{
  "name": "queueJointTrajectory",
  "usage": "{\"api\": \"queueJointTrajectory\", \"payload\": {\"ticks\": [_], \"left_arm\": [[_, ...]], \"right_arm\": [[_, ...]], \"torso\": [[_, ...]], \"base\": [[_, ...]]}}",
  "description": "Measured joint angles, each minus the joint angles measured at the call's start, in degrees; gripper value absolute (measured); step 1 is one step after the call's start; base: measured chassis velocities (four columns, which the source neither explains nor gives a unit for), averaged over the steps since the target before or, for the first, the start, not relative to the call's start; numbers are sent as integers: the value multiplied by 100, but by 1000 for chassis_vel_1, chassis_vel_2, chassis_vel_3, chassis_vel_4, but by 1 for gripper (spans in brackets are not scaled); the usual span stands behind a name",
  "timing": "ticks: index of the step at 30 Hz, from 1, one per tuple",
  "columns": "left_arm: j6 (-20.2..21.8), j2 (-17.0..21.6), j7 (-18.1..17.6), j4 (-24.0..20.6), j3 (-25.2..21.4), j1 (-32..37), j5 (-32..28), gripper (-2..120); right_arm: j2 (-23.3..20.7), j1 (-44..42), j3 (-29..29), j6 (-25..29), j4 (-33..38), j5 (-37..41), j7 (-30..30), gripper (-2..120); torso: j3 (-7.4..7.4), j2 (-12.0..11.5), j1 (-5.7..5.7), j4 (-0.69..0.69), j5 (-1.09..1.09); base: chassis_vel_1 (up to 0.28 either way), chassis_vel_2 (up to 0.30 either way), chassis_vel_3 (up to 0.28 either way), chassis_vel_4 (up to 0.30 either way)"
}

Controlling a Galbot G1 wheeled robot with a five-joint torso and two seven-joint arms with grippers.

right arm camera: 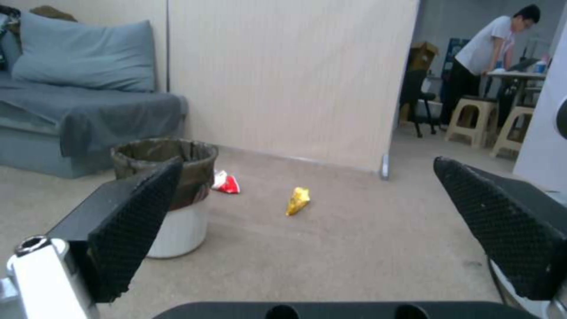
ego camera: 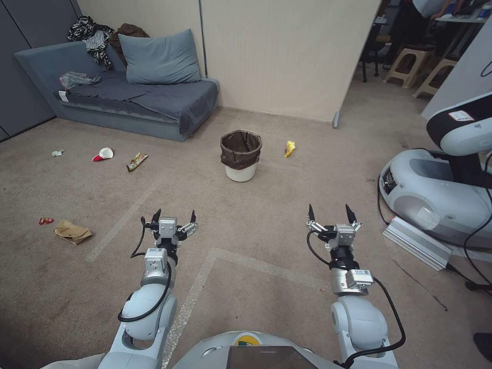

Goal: Pick up the trash bin, then pick up the garbage from the floor and place it into the trash bin.

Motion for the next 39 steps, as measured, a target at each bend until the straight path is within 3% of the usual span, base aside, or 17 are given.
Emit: {"api": "queueJointTrajectory", "payload": {"ticks": [10,39], "left_arm": [[-22,-3,2,24,-6,5,26,100],[-29,-20,6,31,1,7,65,100]], "right_arm": [[-3,-2,7,22,-59,-4,-10,100],[-5,2,17,59,-121,-5,-68,100]], "torso": [[0,0,0,0,0],[0,0,0,-1,0]], "base": [[-48,51,50,-57],[-156,168,160,-160]]}}
